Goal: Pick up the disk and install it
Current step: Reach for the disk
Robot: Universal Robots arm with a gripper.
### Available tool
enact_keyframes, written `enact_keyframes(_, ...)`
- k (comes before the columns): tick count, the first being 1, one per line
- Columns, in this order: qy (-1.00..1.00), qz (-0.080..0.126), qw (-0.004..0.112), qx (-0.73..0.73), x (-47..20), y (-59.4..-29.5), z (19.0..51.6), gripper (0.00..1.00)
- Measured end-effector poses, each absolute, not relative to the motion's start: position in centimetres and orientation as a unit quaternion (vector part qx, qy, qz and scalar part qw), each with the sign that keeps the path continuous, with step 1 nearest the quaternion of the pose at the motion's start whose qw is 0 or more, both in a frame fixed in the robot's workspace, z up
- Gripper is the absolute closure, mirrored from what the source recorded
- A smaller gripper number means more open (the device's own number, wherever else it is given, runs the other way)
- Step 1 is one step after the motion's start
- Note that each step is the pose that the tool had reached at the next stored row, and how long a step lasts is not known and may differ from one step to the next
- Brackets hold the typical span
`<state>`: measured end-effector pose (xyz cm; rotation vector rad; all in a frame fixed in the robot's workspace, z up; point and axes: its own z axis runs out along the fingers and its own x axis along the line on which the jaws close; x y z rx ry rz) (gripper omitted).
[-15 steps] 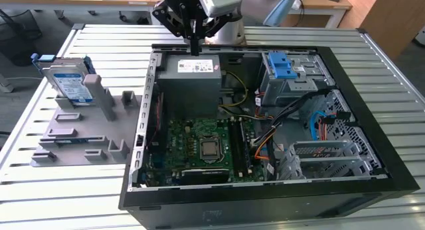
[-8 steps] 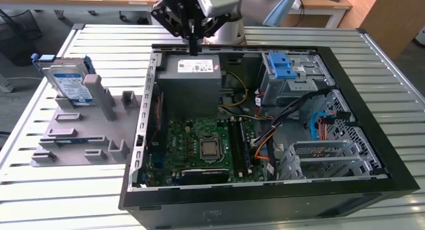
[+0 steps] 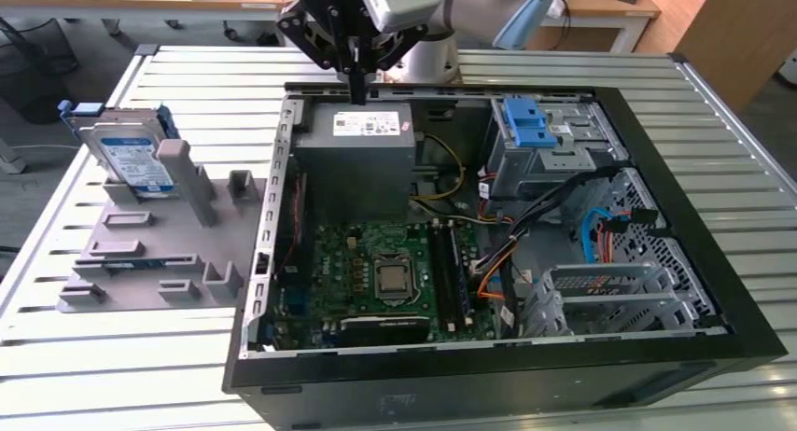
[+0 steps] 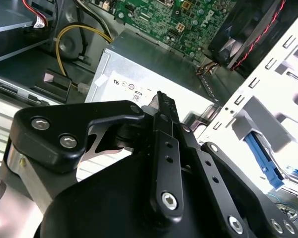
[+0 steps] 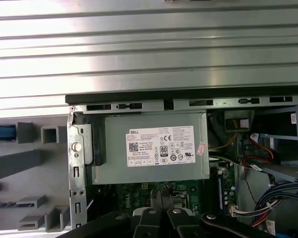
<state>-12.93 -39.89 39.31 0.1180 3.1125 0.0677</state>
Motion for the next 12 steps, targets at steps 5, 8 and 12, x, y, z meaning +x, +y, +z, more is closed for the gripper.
enact_keyframes(5, 0.999, 0.022, 0.013, 0.038, -13.22, -39.89, 39.3, 0.89)
enact_keyframes(8, 0.999, 0.022, 0.013, 0.038, -13.36, -39.89, 39.29, 0.89)
enact_keyframes(12, 0.999, 0.022, 0.013, 0.038, -13.58, -39.89, 39.27, 0.89)
